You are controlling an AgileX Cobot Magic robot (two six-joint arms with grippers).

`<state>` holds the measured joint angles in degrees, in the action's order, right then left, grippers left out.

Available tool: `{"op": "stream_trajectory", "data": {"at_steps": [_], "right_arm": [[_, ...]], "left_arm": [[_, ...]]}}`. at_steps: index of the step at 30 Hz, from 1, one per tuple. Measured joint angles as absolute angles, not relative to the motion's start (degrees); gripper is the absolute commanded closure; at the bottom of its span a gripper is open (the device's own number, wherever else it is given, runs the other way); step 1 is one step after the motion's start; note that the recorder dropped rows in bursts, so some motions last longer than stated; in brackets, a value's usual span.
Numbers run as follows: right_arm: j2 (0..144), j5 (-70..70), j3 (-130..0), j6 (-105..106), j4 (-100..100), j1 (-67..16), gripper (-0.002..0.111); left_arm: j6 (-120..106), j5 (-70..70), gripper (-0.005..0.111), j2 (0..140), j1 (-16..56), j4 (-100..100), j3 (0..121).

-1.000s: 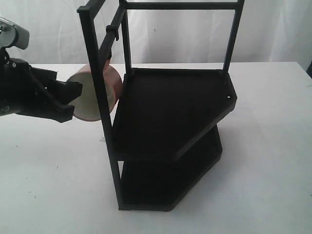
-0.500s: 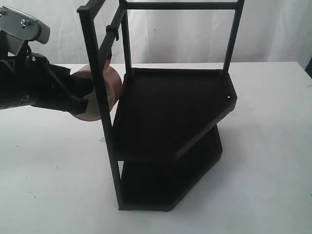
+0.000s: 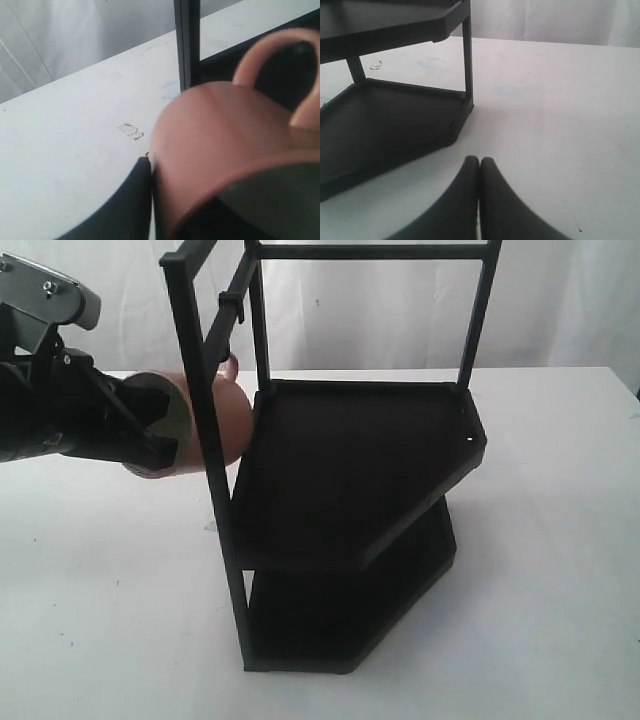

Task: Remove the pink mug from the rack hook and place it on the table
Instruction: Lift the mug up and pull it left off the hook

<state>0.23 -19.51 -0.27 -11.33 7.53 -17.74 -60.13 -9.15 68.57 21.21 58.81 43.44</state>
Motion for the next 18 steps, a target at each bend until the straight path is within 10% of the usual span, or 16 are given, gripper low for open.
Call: {"op": "stream_trajectory", "data": {"at_steps": [18], "right_arm": [[0.2,-19.5,-0.3,-11.3,7.5,-17.7,0.108]], "left_arm": [[-62.6,-12.1,0.107,62.1,21.2,58.5,43.7]]}}
